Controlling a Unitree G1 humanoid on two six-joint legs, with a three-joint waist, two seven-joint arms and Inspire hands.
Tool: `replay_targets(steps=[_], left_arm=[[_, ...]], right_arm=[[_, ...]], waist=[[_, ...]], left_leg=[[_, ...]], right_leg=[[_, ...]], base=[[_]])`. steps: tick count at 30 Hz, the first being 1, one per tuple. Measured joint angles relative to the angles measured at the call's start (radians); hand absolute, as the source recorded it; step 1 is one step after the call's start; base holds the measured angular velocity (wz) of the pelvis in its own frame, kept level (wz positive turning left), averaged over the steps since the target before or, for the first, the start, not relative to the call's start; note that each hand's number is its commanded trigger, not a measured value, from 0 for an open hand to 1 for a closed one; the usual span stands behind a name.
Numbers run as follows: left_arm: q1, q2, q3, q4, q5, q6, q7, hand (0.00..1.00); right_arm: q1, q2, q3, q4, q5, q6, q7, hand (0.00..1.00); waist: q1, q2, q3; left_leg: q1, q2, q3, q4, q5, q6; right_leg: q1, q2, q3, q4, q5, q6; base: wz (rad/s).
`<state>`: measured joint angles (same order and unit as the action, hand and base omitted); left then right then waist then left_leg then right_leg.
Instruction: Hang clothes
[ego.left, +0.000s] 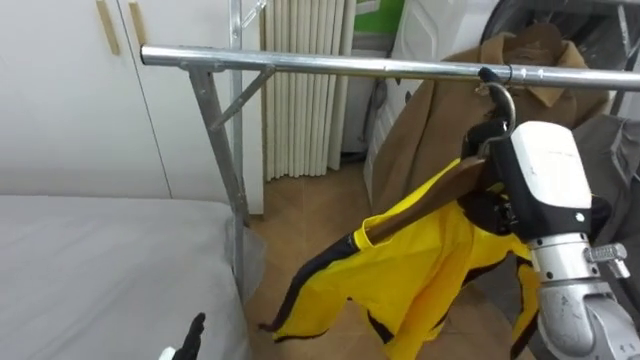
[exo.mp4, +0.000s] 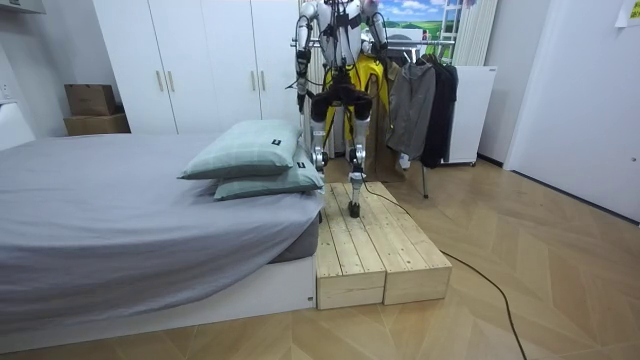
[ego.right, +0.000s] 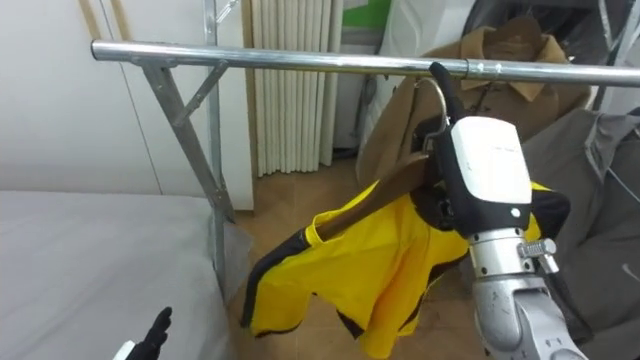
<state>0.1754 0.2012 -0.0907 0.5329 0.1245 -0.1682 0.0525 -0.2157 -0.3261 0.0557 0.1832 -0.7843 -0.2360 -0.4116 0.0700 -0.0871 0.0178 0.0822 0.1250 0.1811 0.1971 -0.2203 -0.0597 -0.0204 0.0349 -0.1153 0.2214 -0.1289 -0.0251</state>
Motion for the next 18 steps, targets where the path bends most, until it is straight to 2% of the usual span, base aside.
replay_targets(steps=[7,14,18], left_arm=[[0.005,-0.001,0.001,-0.015,0.019,0.017,-0.026,0.00],[-0.007,0.002,0.002,-0.055,0.066,0.017,-0.026,0.00],[-0.006,0.007,-0.005,-0.056,0.064,0.017,-0.026,0.00]], right_arm=[[-0.034,0.000,0.001,0.001,0.078,0.038,0.049,1.00],[-0.069,-0.001,0.006,0.009,0.127,0.045,0.116,1.00],[-0.086,-0.001,0.041,0.085,0.196,0.053,0.134,1.00]], waist=[[0.018,-0.003,0.0007],[0.048,-0.030,0.0078],[0.049,-0.040,0.0071]], left_leg=[[-0.004,0.003,-0.018,0.000,0.002,-0.003],[-0.002,-0.001,-0.024,0.001,0.004,-0.007],[-0.004,-0.006,-0.043,0.007,0.004,-0.007]], right_leg=[[0.002,-0.007,-0.025,0.000,0.000,0.000],[0.011,-0.011,-0.033,-0.004,-0.003,-0.002],[0.026,-0.017,-0.050,-0.017,-0.003,-0.003]], base=[[0.07],[0.04],[0.12]])
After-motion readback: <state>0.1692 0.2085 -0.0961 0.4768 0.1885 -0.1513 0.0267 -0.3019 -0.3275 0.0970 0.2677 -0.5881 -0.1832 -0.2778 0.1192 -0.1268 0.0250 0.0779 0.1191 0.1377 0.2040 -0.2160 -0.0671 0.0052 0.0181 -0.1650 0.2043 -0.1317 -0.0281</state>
